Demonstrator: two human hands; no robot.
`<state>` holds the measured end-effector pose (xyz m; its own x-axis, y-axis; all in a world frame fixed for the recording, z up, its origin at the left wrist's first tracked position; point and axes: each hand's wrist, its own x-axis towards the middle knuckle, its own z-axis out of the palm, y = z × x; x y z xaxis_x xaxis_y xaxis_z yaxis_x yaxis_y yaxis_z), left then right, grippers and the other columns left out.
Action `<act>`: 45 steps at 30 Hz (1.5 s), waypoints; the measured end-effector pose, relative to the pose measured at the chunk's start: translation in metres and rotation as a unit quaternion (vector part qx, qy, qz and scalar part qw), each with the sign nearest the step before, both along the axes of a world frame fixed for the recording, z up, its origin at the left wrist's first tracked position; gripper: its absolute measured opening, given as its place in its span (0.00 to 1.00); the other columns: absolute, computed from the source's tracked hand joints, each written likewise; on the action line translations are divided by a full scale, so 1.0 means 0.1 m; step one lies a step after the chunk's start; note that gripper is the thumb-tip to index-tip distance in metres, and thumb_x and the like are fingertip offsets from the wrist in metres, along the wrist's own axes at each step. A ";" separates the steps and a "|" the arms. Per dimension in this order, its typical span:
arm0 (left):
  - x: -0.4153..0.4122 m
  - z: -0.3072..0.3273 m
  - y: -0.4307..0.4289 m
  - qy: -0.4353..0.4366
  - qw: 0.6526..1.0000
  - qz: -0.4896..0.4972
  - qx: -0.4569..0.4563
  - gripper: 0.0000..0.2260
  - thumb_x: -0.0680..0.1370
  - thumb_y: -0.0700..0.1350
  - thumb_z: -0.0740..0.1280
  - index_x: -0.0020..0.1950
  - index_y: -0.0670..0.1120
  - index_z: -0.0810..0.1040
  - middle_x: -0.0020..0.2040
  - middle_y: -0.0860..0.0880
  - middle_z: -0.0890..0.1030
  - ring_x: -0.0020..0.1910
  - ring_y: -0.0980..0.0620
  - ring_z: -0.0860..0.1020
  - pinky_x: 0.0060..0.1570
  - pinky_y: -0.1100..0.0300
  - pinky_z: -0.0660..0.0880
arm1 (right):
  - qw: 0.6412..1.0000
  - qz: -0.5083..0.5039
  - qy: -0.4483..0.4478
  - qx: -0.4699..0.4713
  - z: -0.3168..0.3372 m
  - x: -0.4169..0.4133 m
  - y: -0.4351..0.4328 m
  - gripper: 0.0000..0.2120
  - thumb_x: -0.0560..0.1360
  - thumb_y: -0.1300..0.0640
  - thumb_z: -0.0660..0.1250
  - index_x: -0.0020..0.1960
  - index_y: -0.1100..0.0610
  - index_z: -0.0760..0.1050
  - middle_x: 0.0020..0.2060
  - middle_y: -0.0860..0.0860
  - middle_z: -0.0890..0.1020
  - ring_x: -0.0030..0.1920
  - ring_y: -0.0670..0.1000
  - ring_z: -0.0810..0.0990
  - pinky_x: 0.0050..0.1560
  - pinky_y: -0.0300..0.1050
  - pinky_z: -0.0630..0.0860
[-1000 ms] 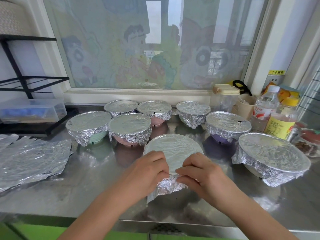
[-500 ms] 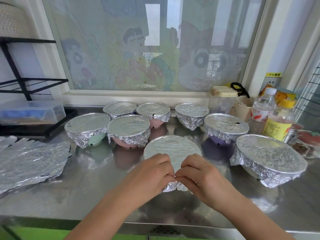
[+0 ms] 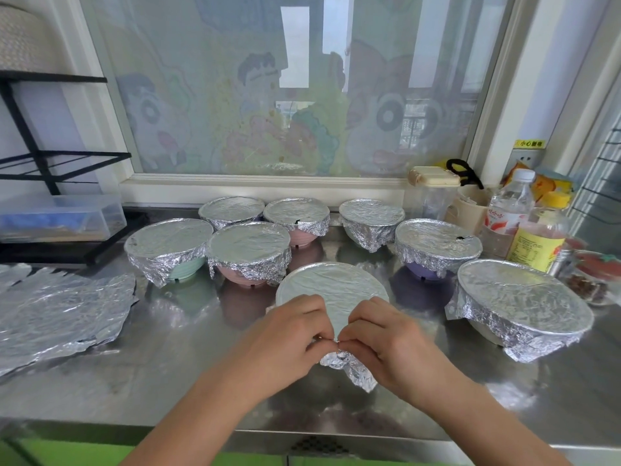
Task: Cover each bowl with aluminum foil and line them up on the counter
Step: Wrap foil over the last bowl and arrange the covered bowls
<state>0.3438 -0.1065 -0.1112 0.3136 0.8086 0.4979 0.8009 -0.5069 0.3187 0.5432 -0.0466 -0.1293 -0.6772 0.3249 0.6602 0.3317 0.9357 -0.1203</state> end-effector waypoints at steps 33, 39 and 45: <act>0.04 0.00 -0.02 0.024 0.999 -0.003 0.045 0.07 0.73 0.51 0.69 0.40 0.49 0.79 0.41 0.57 0.74 0.42 0.59 0.71 0.37 0.58 0.74 | 1.000 -0.006 0.010 0.021 0.01 0.07 0.03 0.09 0.77 0.54 0.66 0.43 0.57 0.82 0.40 0.49 0.77 0.41 0.50 0.74 0.42 0.41 0.72; -0.09 0.02 0.02 0.021 0.999 -0.023 0.031 0.11 0.75 0.53 0.63 0.39 0.48 0.79 0.41 0.57 0.74 0.41 0.60 0.71 0.36 0.54 0.76 | 1.000 -0.012 0.013 0.001 0.03 0.17 0.03 0.11 0.78 0.51 0.66 0.47 0.57 0.83 0.43 0.49 0.78 0.43 0.50 0.76 0.46 0.38 0.72; -0.03 0.01 -0.03 0.042 0.998 -0.014 0.051 0.11 0.73 0.57 0.65 0.42 0.51 0.81 0.42 0.58 0.74 0.44 0.59 0.71 0.36 0.55 0.76 | 1.000 -0.011 0.004 0.028 0.03 0.11 0.03 0.11 0.78 0.55 0.64 0.44 0.58 0.82 0.41 0.50 0.77 0.41 0.51 0.75 0.42 0.42 0.73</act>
<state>0.3405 -0.1091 -0.1101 0.3792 0.7457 0.5478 0.8075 -0.5558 0.1976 0.5541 -0.0437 -0.1265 -0.6651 0.3023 0.6828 0.3524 0.9332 -0.0698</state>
